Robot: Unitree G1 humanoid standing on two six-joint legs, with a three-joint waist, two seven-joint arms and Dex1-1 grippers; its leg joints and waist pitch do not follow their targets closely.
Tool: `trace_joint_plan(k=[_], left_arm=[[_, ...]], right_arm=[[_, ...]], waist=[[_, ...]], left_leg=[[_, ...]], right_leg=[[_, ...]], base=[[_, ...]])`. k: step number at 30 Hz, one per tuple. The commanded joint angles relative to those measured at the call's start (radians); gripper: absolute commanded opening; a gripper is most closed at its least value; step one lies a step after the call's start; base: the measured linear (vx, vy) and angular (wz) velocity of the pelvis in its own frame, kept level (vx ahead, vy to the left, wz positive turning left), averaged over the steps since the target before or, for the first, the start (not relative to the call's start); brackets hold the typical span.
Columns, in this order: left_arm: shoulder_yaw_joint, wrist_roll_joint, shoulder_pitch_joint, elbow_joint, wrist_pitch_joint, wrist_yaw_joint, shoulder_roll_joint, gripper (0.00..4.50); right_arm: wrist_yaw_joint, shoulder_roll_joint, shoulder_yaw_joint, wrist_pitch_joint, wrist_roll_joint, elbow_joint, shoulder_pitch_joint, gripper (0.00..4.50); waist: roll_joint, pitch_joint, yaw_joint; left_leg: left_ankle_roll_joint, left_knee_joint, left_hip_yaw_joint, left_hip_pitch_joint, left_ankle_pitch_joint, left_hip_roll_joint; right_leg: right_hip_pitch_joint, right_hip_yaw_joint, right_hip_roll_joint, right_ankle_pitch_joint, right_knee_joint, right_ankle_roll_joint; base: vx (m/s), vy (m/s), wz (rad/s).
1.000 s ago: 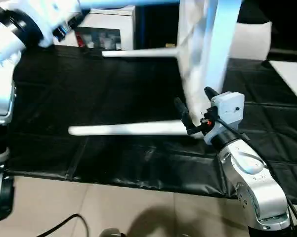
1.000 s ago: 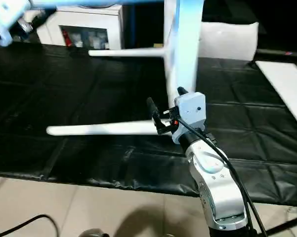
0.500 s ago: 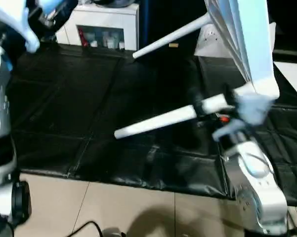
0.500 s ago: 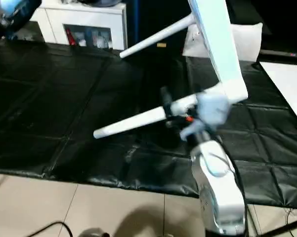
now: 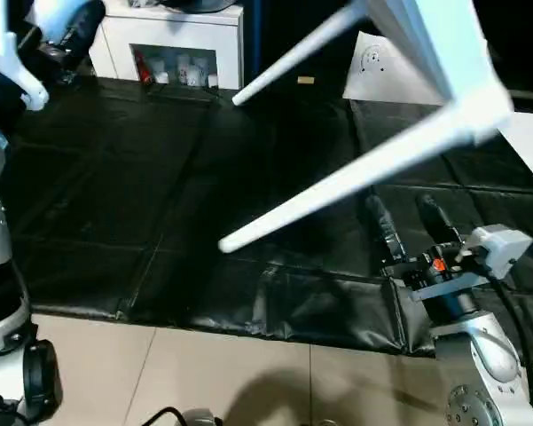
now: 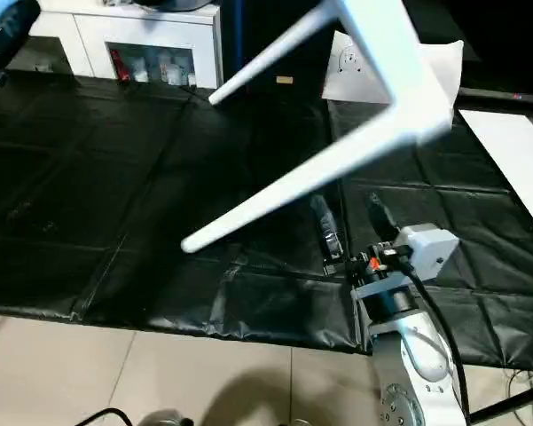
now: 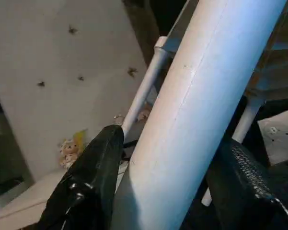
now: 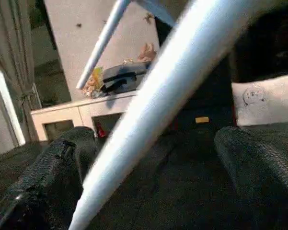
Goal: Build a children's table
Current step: Flip table
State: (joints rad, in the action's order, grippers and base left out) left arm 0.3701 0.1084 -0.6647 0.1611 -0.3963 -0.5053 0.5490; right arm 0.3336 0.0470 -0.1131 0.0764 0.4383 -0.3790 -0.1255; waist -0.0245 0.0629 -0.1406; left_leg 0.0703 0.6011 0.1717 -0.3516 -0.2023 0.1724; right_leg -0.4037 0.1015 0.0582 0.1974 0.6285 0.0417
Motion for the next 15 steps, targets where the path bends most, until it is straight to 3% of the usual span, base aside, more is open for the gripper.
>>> trace_joint_plan(k=[1, 4, 9, 11, 13, 14, 15], left_arm=[[0.074, 0.082, -0.008, -0.002, 0.041, 0.016, -0.009, 2.38], [0.077, 0.105, 0.007, -0.002, 0.061, -0.015, -0.007, 2.38], [0.085, 0.129, 0.049, 0.000, 0.082, -0.037, -0.012, 2.38], [0.086, 0.133, 0.060, -0.002, 0.089, -0.034, -0.014, 2.37], [0.090, 0.137, 0.077, -0.002, 0.093, -0.032, -0.018, 2.35], [0.093, 0.142, 0.089, -0.002, 0.096, -0.031, -0.022, 2.35], [0.095, 0.142, 0.103, -0.003, 0.100, -0.030, -0.024, 2.34]], right_arm=[[0.016, 0.005, -0.025, 0.037, 0.060, 0.050, 0.049, 4.50], [0.051, 0.015, -0.032, 0.068, 0.114, 0.109, 0.115, 4.50], [0.103, 0.028, -0.079, 0.076, 0.164, 0.345, 0.313, 4.50], [0.147, 0.027, -0.084, 0.104, 0.212, 0.377, 0.361, 4.50], [0.214, 0.038, -0.058, 0.151, 0.247, 0.376, 0.394, 4.50], [0.242, 0.043, -0.039, 0.165, 0.252, 0.372, 0.406, 4.50], [0.267, 0.046, -0.023, 0.183, 0.264, 0.361, 0.414, 4.50]], waist=[[0.004, -0.067, 0.003], [0.004, -0.067, 0.006], [-0.005, -0.067, 0.005], [-0.005, -0.070, 0.005], [-0.006, -0.071, 0.003], [-0.014, -0.070, 0.005], [-0.011, -0.071, 0.002]], left_leg=[[-0.037, -0.072, -0.029, -0.002, -0.140, 0.052], [-0.042, -0.071, -0.027, -0.004, -0.122, 0.053], [-0.039, -0.068, -0.021, -0.004, -0.100, 0.052], [-0.047, -0.066, -0.022, -0.007, -0.073, 0.053], [-0.061, -0.064, -0.022, -0.007, -0.055, 0.054], [-0.065, -0.065, -0.022, -0.009, -0.056, 0.054], [-0.066, -0.063, -0.021, -0.007, -0.055, 0.054]], right_leg=[[0.051, -0.068, 0.094, 0.295, -0.095, 0.031], [0.054, -0.070, 0.094, 0.237, -0.088, 0.068], [0.057, -0.072, 0.097, 0.238, -0.085, 0.101], [0.061, -0.072, 0.097, 0.183, -0.074, 0.115], [0.062, -0.071, 0.096, 0.147, -0.070, 0.127], [0.064, -0.070, 0.096, 0.153, -0.072, 0.125], [0.063, -0.069, 0.098, 0.169, -0.073, 0.120]], base=[[0.000, 0.000, 0.00], [0.000, 0.000, 0.00], [0.000, 0.000, 0.00], [0.000, 0.000, 0.00], [0.000, 0.000, 0.00], [0.000, 0.000, 0.00], [0.000, 0.000, 0.00]])
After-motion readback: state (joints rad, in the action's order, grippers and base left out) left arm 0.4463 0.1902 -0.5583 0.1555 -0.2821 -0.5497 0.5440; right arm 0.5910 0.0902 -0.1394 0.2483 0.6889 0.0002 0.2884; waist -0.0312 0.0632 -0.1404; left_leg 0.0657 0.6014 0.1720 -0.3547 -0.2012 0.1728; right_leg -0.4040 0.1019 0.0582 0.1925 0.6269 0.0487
